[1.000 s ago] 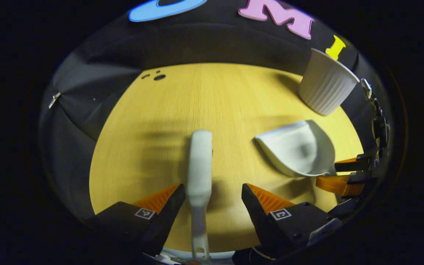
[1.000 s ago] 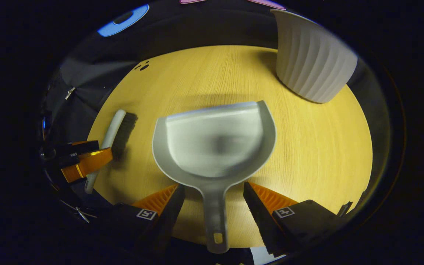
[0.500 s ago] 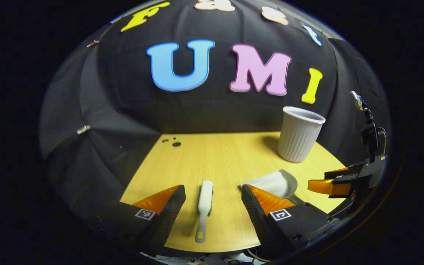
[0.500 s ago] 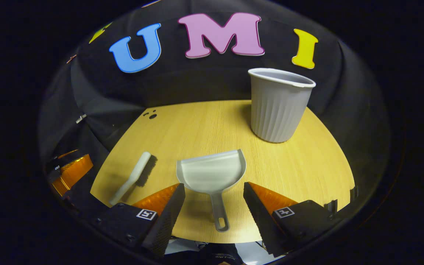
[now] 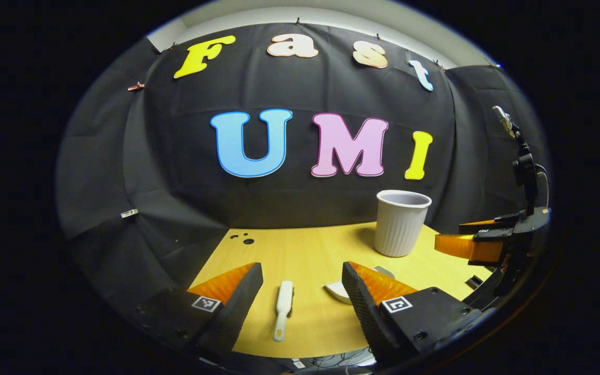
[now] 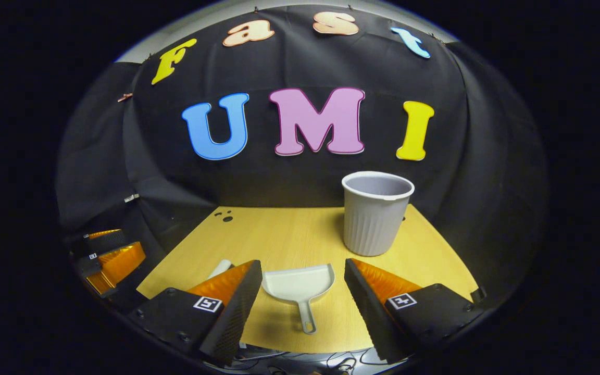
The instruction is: Pick up the small broom and dustpan from the desktop, sweep the trash into the dustpan with the broom, and then empty the trash into the garbage bin.
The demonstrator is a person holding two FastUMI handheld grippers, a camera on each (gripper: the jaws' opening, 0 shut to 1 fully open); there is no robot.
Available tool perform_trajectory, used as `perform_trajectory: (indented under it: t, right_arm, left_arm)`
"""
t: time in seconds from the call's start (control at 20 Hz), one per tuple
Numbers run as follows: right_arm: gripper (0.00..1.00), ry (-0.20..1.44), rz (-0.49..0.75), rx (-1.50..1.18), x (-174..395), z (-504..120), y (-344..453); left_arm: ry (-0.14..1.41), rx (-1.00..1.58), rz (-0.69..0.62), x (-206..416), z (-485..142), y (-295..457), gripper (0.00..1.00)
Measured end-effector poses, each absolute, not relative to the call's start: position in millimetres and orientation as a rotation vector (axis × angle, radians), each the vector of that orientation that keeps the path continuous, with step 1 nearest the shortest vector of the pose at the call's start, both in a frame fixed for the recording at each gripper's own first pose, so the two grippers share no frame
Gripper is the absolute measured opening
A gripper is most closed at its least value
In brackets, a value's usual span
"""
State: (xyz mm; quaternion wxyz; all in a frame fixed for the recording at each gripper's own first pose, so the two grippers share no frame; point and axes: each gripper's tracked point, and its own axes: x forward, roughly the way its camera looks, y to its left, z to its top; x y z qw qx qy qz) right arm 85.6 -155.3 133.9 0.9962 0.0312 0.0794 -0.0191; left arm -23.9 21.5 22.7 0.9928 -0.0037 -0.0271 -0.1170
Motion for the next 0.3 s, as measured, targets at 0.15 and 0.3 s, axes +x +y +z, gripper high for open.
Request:
perform_trajectory:
  t: [0.15,0.3]
  right_arm:
    - [0.99,0.128,-0.03,0.078,81,136,-164]
    - [0.99,0.115,-0.013,0.076,79,139,-175]
  left_arm:
    - [-0.099,-0.032,-0.203,-26,31,20,0.96]
    - [-0.079,-0.056,-0.174,-22,27,17,0.96]
